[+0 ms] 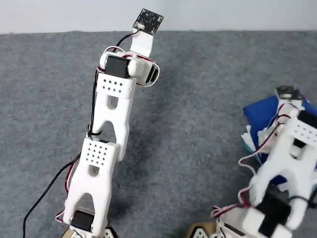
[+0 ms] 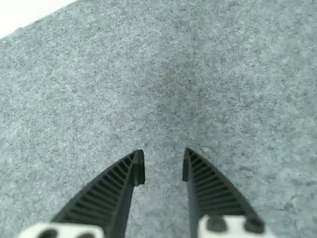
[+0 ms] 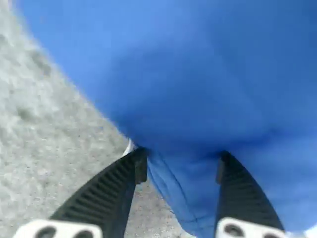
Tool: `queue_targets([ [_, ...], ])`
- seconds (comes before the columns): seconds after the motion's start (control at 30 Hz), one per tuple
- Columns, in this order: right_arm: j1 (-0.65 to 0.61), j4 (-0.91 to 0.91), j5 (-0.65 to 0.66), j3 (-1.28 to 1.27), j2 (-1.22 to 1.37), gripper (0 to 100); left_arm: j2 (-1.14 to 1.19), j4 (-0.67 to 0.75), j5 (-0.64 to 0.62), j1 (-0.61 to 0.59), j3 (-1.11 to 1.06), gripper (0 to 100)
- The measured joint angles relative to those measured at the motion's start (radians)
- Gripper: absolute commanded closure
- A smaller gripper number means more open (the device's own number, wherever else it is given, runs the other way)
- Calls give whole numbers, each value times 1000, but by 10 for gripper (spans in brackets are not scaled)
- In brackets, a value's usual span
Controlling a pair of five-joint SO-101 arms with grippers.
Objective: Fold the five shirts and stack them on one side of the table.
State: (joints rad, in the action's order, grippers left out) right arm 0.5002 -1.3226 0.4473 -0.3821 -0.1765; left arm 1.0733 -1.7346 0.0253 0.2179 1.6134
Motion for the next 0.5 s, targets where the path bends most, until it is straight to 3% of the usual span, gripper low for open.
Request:
queue_targets([
  [0.33, 34, -54, 2, -14, -597, 775, 5, 0, 0, 0, 0, 867],
  [0.5, -49, -133, 86, -109, -651, 775, 60, 0, 0, 0, -117, 867],
])
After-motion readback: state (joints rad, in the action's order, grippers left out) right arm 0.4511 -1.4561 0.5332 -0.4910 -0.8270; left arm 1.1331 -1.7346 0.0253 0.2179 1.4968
